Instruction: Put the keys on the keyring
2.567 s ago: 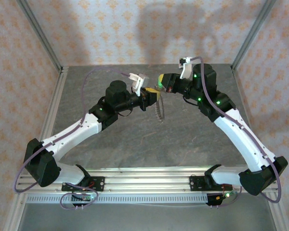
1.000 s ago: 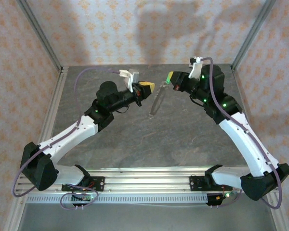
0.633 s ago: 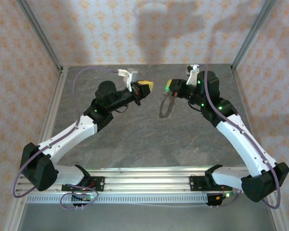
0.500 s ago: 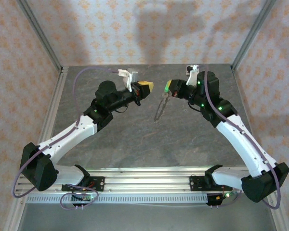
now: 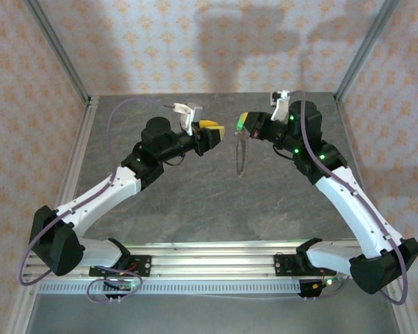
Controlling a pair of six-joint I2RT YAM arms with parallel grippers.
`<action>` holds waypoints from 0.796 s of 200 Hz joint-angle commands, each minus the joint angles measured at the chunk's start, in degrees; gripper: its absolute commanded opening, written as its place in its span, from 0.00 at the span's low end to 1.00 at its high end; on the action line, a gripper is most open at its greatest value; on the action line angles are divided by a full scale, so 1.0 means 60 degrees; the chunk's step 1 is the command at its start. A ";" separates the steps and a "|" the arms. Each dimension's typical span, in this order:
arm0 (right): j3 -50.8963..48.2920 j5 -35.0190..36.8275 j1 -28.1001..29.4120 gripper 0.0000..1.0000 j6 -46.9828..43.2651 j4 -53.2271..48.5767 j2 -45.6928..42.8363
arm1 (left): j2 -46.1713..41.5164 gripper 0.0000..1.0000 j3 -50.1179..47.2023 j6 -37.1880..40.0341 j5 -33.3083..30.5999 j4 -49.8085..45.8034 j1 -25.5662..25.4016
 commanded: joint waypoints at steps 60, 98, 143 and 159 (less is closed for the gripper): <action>0.0747 -0.0387 -0.0018 0.00 0.0291 0.0582 -0.0024 | 0.0342 0.47 0.0487 0.0515 0.0590 -0.0543 -0.0196; 0.0839 -0.0517 0.0008 0.00 0.0420 0.0617 -0.0011 | 0.0514 0.45 0.0674 0.0506 0.0616 -0.0448 -0.0226; 0.0834 -0.0492 0.0141 0.00 0.0436 0.0638 -0.0020 | 0.0640 0.45 0.0882 0.0488 0.0619 -0.0390 -0.0285; 0.0819 -0.0474 0.0171 0.00 0.0416 0.0619 -0.0032 | 0.0633 0.45 0.0916 0.0491 0.0649 -0.0387 -0.0326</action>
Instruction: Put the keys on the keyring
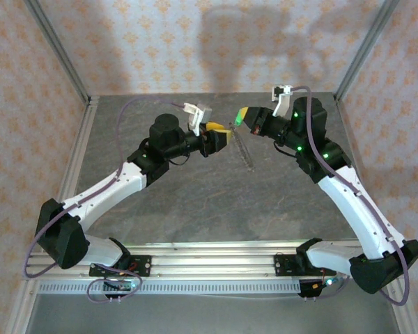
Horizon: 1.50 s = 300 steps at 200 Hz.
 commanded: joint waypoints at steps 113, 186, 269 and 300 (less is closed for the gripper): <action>0.0428 -0.0036 0.0316 0.00 0.0084 0.0530 -0.0096 | -0.0104 0.44 0.0340 0.0267 0.0022 0.0087 -0.0370; 0.0386 -0.0069 0.0395 0.00 0.0126 0.0542 -0.0103 | 0.0185 0.24 0.0712 0.0259 0.0135 0.0197 -0.0391; 0.0383 0.0247 0.0417 0.00 0.0007 0.0423 -0.0216 | 0.0285 0.00 0.0709 0.0317 0.0226 0.0090 -0.0453; 0.0412 0.1064 0.0368 0.00 -0.0211 0.0166 -0.0342 | 0.0092 0.00 0.0461 0.0267 0.0162 0.0255 -0.0450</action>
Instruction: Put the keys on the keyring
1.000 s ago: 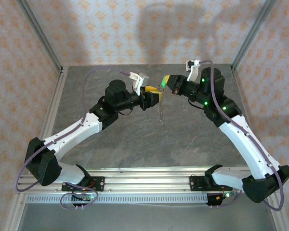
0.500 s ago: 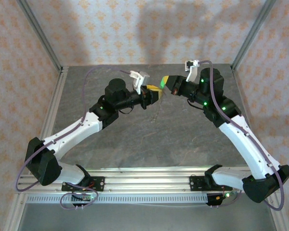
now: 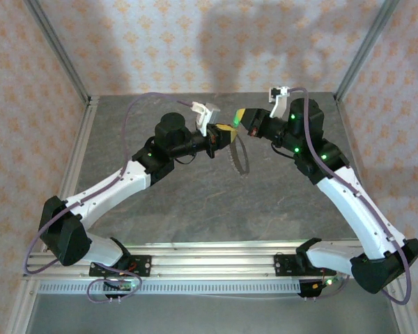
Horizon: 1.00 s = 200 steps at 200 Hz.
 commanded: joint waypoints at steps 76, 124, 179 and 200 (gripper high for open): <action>-0.0187 0.1423 -0.0541 0.00 0.0303 0.0177 -0.0537 | -0.0655 0.00 -0.0415 0.0012 -0.0176 0.0574 -0.0017; -0.0405 0.1581 -0.0639 0.00 0.0336 -0.0051 -0.0610 | -0.0713 0.00 -0.0393 0.0012 -0.0162 0.0632 -0.0004; -0.1100 0.1773 -0.0941 0.50 0.0285 -0.0577 -0.1094 | -0.0752 0.00 -0.0211 0.0069 -0.0031 0.0490 0.0092; -0.1223 0.1547 -0.1068 0.50 0.0150 -0.0422 -0.1261 | -0.0725 0.00 -0.0095 0.0070 0.0140 0.0435 0.0185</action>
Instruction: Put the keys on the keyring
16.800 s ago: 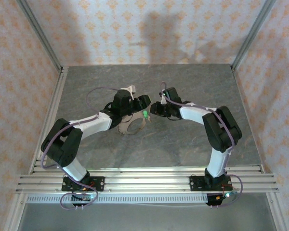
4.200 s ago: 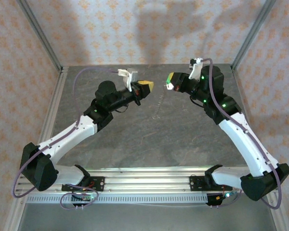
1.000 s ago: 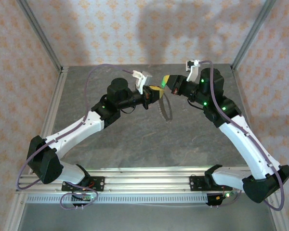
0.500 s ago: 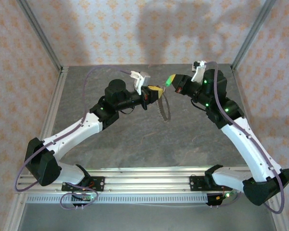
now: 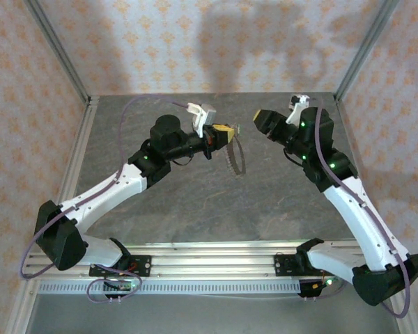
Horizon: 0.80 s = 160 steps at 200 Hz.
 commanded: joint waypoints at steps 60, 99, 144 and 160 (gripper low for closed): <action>-0.0559 -0.3041 -0.0216 0.46 -0.0801 0.2065 -0.0273 | -0.0129 0.00 0.0788 -0.0109 0.1333 -0.0029 0.0735; -0.0938 -0.4404 -0.0245 0.48 -0.0635 0.3388 -0.0176 | 0.0121 0.00 0.1354 -0.0172 0.2167 -0.0405 0.1040; -0.0679 -0.4703 -0.0245 0.55 -0.0297 0.3995 0.0311 | 0.0323 0.00 0.1808 -0.0318 0.2705 -0.0519 0.1149; -0.0568 -0.4899 -0.0245 0.56 -0.0227 0.4137 0.0481 | 0.0346 0.00 0.1900 -0.0342 0.2779 -0.0550 0.1146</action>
